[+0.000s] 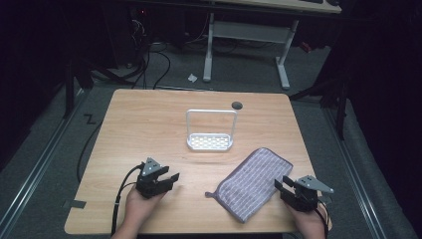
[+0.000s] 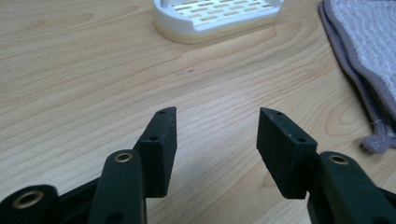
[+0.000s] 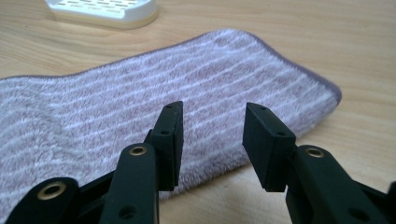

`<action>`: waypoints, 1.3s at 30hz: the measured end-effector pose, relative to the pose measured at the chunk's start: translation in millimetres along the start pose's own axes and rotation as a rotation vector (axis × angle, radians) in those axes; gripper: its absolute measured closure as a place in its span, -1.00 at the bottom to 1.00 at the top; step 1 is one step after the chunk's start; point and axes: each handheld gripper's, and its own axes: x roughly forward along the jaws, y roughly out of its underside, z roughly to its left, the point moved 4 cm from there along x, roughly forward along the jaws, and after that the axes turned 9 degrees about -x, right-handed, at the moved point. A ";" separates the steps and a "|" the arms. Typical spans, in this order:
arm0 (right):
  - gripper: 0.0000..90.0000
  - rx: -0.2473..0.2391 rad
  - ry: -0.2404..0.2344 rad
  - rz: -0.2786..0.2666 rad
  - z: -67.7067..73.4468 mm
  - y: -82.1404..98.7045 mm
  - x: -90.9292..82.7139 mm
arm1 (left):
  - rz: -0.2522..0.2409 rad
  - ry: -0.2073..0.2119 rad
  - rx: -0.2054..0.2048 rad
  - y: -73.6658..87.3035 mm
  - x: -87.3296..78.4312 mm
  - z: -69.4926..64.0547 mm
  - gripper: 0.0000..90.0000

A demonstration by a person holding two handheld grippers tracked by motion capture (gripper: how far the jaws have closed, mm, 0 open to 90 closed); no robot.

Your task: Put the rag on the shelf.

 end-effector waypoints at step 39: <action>1.00 -0.030 -0.032 0.142 -0.9 14.4 18.8 | 0.191 0.238 0.201 1.9 86.1 -128.8 1.00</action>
